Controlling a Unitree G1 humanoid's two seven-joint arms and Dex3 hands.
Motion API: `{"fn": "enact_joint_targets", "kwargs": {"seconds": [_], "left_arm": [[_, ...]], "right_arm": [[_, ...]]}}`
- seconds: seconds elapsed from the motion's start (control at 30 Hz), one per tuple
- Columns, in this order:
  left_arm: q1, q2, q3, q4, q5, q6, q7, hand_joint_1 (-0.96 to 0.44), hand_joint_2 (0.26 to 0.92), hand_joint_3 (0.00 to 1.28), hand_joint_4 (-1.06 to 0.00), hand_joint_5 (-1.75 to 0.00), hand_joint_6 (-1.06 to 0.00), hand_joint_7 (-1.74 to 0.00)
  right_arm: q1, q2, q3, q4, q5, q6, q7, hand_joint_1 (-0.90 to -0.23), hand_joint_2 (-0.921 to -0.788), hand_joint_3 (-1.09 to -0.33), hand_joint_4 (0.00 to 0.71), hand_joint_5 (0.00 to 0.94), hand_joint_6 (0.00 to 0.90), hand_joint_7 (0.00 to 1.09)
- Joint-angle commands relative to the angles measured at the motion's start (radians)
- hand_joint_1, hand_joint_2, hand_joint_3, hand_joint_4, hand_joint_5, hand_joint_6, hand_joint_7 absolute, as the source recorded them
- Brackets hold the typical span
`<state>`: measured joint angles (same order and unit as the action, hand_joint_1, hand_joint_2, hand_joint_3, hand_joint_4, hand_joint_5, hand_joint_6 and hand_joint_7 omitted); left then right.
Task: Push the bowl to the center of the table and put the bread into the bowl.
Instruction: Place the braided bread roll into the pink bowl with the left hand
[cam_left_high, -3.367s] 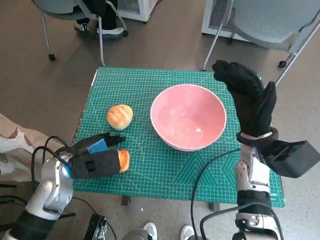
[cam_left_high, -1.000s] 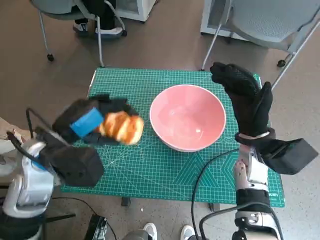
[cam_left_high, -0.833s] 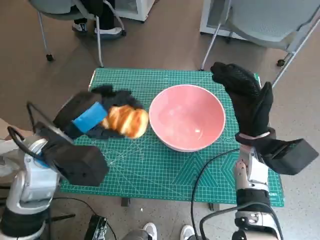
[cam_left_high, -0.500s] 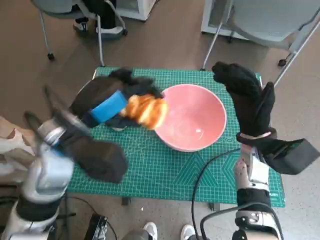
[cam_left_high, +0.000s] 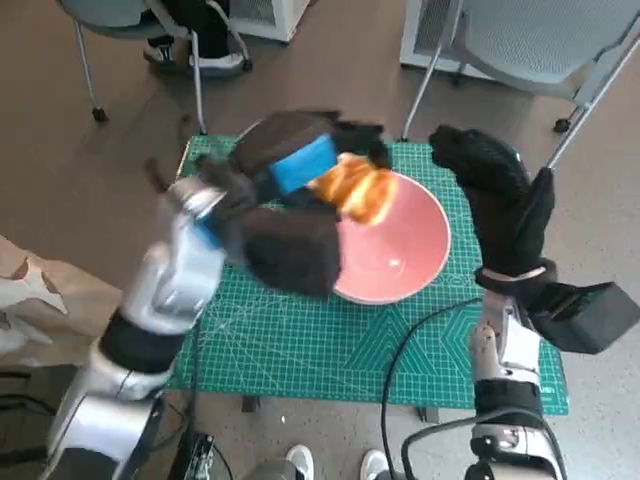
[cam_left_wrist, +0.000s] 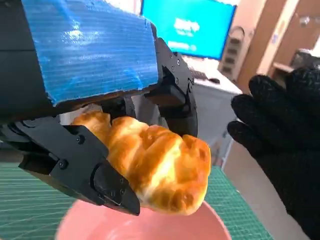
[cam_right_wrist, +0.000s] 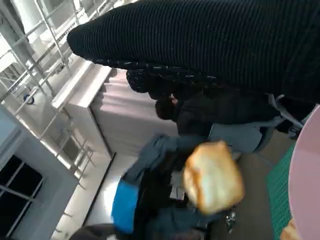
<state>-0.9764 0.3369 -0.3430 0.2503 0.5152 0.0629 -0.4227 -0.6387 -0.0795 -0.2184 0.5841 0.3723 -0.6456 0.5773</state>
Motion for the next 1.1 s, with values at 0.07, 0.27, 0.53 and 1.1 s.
{"fn": "enact_joint_targets", "kwargs": {"seconds": [0.07, 0.27, 0.53, 1.1], "left_arm": [[-0.071, -0.035, -0.024, 0.108, 0.013, -0.042, 0.027, 0.00, 0.917, 0.01, -0.75, -1.14, -0.70, -1.06], [-0.096, -0.065, -0.034, 0.193, 0.008, -0.065, 0.040, 0.00, 0.920, 0.06, -0.70, -1.19, -0.63, -1.13], [-0.108, -0.082, -0.039, 0.249, -0.041, -0.019, -0.085, 0.05, 0.836, 0.17, -0.34, -0.58, -0.31, -0.37], [-0.101, -0.075, -0.034, 0.254, -0.058, 0.017, -0.171, -0.27, 0.745, 0.06, 0.00, 0.00, -0.12, 0.00]], "right_arm": [[0.042, -0.005, -0.004, -0.012, -0.002, 0.009, -0.017, -0.639, -0.921, -0.744, 0.244, 0.005, 0.068, 0.52], [0.055, -0.003, -0.002, -0.036, -0.001, 0.020, -0.029, -0.639, -0.921, -0.739, 0.244, 0.004, 0.072, 0.52], [0.063, -0.001, -0.003, -0.046, 0.005, 0.026, -0.035, -0.639, -0.921, -0.730, 0.244, 0.003, 0.078, 0.51], [0.065, 0.005, 0.000, -0.048, -0.001, 0.029, -0.047, -0.638, -0.921, -0.719, 0.244, 0.003, 0.094, 0.50]]}}
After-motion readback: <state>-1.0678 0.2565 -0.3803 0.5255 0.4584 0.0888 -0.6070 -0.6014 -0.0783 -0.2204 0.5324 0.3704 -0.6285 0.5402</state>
